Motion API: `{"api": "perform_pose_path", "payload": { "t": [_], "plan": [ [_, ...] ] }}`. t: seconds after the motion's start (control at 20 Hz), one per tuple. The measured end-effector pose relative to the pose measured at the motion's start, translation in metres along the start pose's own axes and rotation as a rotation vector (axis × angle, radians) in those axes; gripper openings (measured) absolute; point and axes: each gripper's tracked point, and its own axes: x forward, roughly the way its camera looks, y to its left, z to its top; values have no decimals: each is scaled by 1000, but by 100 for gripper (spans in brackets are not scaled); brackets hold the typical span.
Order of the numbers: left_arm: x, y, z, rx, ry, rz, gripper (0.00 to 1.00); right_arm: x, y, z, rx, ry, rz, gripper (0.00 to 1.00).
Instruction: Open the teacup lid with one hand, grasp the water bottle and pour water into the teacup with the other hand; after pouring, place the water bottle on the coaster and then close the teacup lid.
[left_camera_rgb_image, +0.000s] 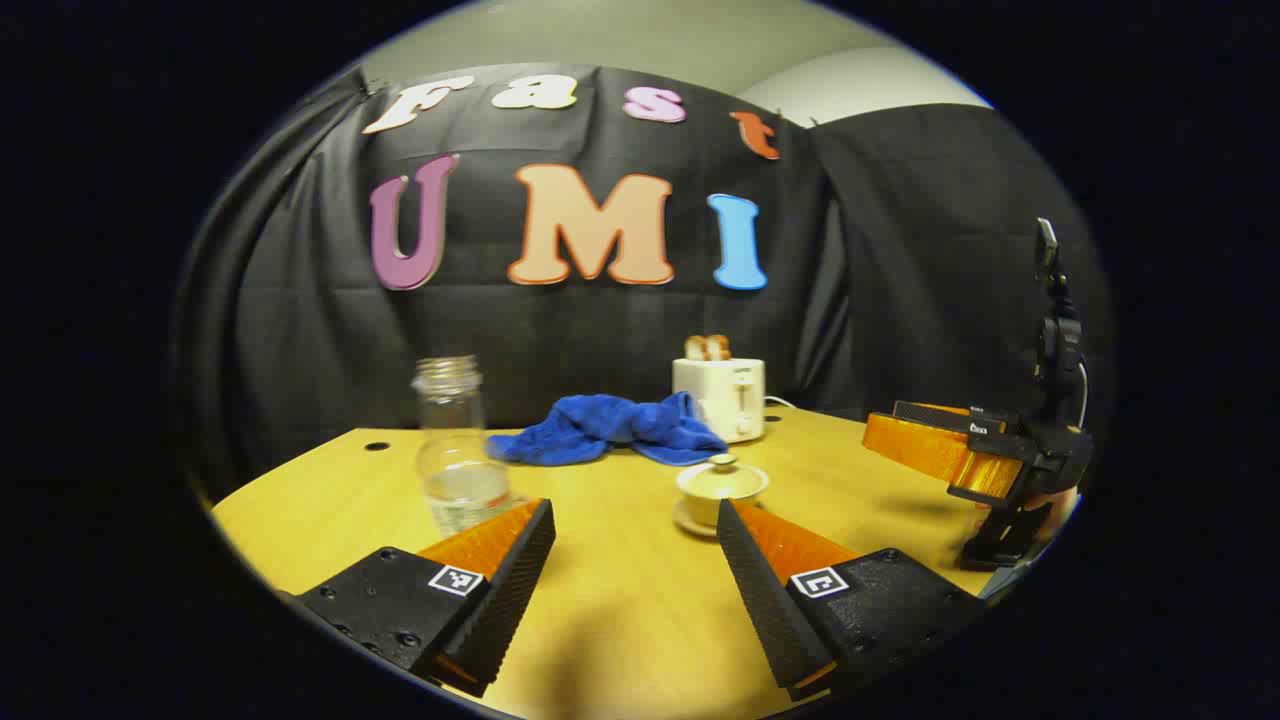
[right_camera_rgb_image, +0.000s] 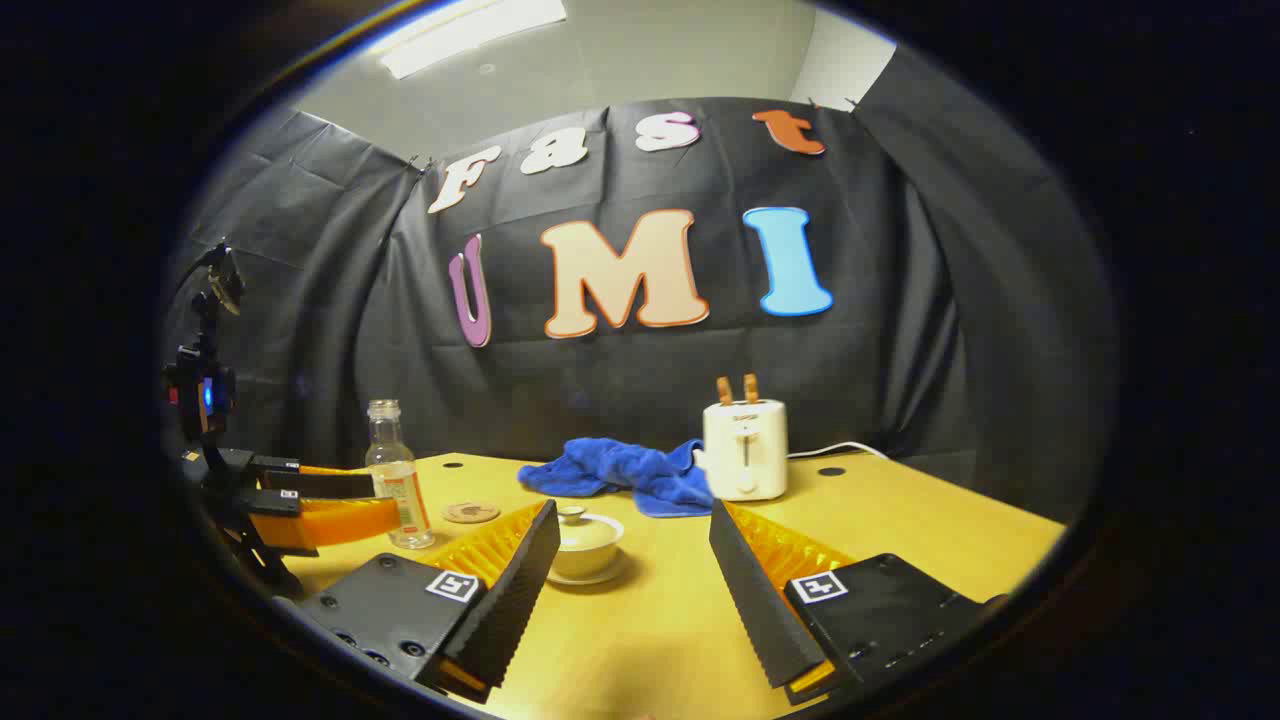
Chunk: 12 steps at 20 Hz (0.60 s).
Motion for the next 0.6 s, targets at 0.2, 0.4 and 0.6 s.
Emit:
{"api": "perform_pose_path", "payload": {
  "t": [0.2, 0.4, 0.6],
  "plan": [
    [-2, 40, -8, -17, 10, 57, 95, 20, 30, -19, -49, 39, 20, 96],
    [2, 50, -10, 3, 4, 69, 95, 34, 37, -26, -39, 62, 20, 97],
    [5, 57, -8, 20, -9, 84, 95, 34, 38, -25, -40, 61, 14, 96]
  ]
}}
